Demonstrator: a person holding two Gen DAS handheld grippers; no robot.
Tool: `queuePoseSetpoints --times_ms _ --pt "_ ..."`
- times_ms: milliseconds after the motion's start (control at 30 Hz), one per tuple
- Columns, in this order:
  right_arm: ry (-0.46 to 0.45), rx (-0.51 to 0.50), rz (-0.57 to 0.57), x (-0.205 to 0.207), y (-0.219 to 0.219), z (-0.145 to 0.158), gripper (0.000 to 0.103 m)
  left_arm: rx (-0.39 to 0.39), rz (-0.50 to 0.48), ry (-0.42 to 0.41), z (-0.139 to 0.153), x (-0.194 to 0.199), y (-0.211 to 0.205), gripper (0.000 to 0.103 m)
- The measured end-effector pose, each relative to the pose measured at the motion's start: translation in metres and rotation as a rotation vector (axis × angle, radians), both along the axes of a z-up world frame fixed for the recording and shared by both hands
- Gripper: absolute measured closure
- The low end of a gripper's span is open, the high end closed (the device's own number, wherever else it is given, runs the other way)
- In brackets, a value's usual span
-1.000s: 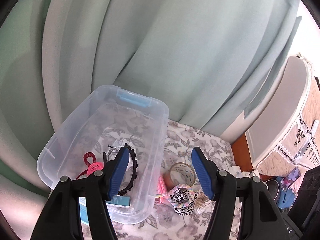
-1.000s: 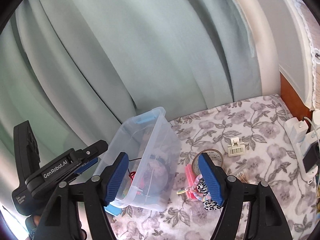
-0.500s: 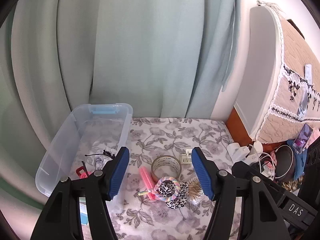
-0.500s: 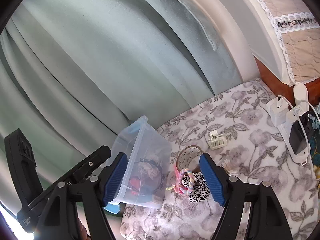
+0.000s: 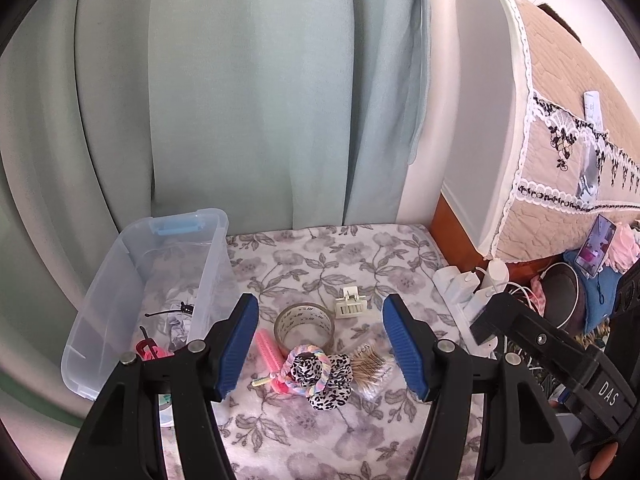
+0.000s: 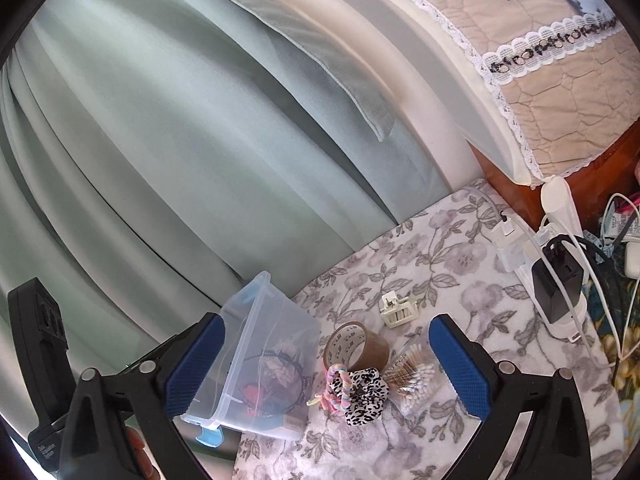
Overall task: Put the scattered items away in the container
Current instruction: 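Move both grippers back toward the remaining items on the bedspread, then grasp the rainbow pipe-cleaner ring with left gripper while right grasps the cotton swab bag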
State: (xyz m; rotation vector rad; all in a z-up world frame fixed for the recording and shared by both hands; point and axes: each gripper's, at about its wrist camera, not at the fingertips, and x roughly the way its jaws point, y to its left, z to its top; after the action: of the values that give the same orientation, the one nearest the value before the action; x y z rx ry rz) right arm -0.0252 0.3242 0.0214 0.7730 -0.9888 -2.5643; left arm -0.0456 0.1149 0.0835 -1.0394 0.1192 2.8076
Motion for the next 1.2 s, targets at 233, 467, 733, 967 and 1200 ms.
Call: queuePoseSetpoints --times_ms 233,467,733,967,1200 --pt "0.016 0.038 -0.001 0.004 0.002 -0.001 0.000 -0.011 -0.009 -0.024 -0.010 -0.004 0.004 0.037" --pt "0.005 0.107 0.007 0.000 -0.007 -0.010 0.000 0.069 -0.040 -0.074 -0.033 -0.012 -0.003 0.037" --pt "-0.040 0.198 -0.019 -0.010 -0.019 -0.034 0.000 0.064 -0.057 -0.175 -0.081 -0.029 -0.008 0.032" --pt "-0.127 0.239 -0.015 -0.021 -0.026 -0.072 0.000 0.078 -0.035 -0.290 -0.126 -0.042 -0.017 0.025" --pt "-0.234 0.248 0.053 -0.035 -0.035 -0.112 0.000 0.107 -0.014 -0.373 -0.157 -0.057 -0.025 0.012"
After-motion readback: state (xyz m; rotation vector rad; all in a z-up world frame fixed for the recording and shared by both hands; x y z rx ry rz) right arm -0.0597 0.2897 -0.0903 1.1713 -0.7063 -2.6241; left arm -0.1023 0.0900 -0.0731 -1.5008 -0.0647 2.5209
